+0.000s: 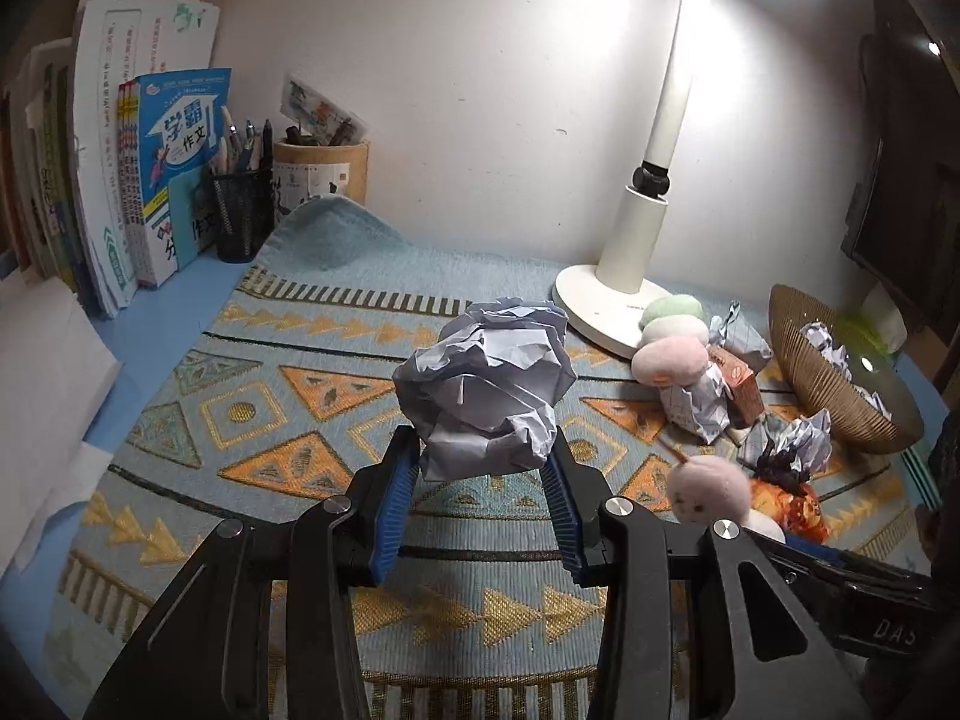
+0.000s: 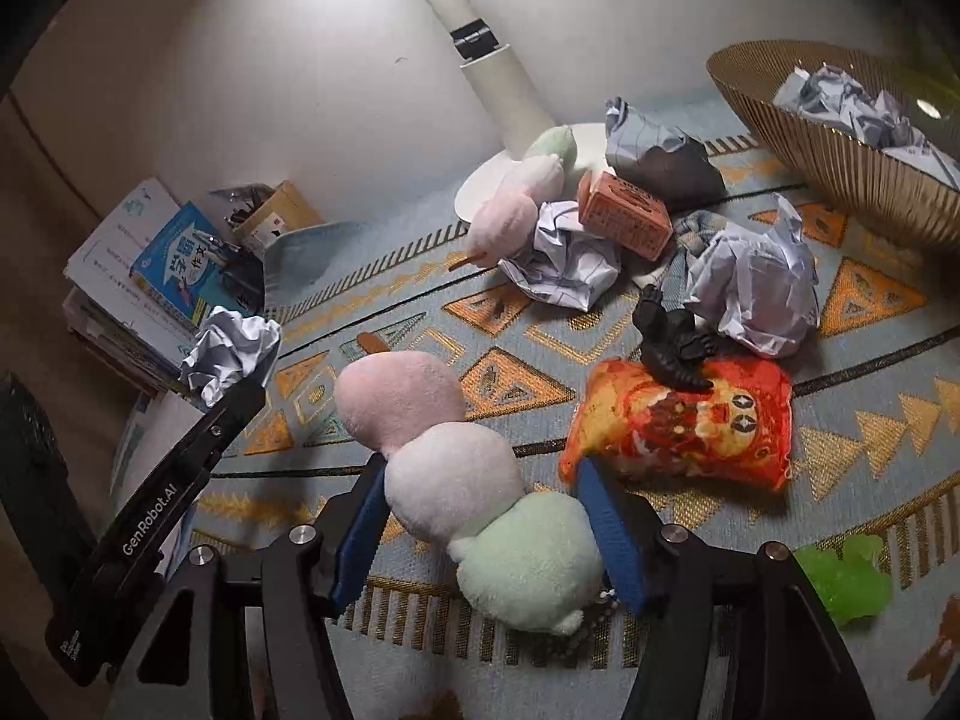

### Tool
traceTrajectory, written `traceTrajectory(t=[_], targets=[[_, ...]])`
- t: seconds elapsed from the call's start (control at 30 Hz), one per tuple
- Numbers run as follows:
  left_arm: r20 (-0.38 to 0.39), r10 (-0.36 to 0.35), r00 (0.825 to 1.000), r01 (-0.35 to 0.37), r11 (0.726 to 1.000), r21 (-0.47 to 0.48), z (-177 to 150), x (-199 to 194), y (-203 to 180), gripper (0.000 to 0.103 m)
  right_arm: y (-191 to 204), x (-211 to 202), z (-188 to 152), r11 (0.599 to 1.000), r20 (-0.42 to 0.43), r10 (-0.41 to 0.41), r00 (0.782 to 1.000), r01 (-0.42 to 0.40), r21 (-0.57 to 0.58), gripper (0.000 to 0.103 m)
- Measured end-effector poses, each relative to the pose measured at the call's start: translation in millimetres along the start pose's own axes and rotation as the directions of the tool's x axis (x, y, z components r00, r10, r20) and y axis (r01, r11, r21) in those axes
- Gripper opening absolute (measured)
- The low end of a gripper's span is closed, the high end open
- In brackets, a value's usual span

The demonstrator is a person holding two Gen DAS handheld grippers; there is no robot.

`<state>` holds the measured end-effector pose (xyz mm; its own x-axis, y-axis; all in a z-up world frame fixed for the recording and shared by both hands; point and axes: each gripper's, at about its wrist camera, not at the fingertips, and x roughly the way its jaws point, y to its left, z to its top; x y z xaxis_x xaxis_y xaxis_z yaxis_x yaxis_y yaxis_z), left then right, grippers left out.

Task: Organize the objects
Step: 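Grasp paper ball with left gripper while right grasps pink-white-green plush skewer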

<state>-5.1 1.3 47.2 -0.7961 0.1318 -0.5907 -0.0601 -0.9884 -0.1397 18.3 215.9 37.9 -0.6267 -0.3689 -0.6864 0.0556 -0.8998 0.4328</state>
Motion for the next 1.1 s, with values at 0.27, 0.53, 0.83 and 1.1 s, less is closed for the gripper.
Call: traceTrajectory(t=[0.27,0.53,0.83,1.1], targets=[[-0.009,-0.01,1.0,0.01,0.999,0.047,-3.8,1.6,-8.8,0.038,11.0,9.1,3.4,0.999,0.0,0.027,1.0,-0.027,-0.046,0.075],[-0.027,-0.019,0.999,0.019,1.0,-0.015,-2.8,5.1,2.9,0.038,-12.5,-15.1,-1.7,0.993,0.075,0.105,0.992,-0.109,0.045,0.076],[-0.07,-0.095,0.993,0.092,0.995,-0.041,-3.0,12.1,6.1,0.038,1.6,-12.9,-4.1,0.994,0.016,0.101,0.995,-0.101,-0.032,0.076],[-0.103,-0.179,0.978,0.173,0.983,-0.06,-4.1,13.4,5.4,0.038,32.0,14.8,-11.3,0.948,-0.158,-0.056,0.986,0.002,-0.32,0.084]])
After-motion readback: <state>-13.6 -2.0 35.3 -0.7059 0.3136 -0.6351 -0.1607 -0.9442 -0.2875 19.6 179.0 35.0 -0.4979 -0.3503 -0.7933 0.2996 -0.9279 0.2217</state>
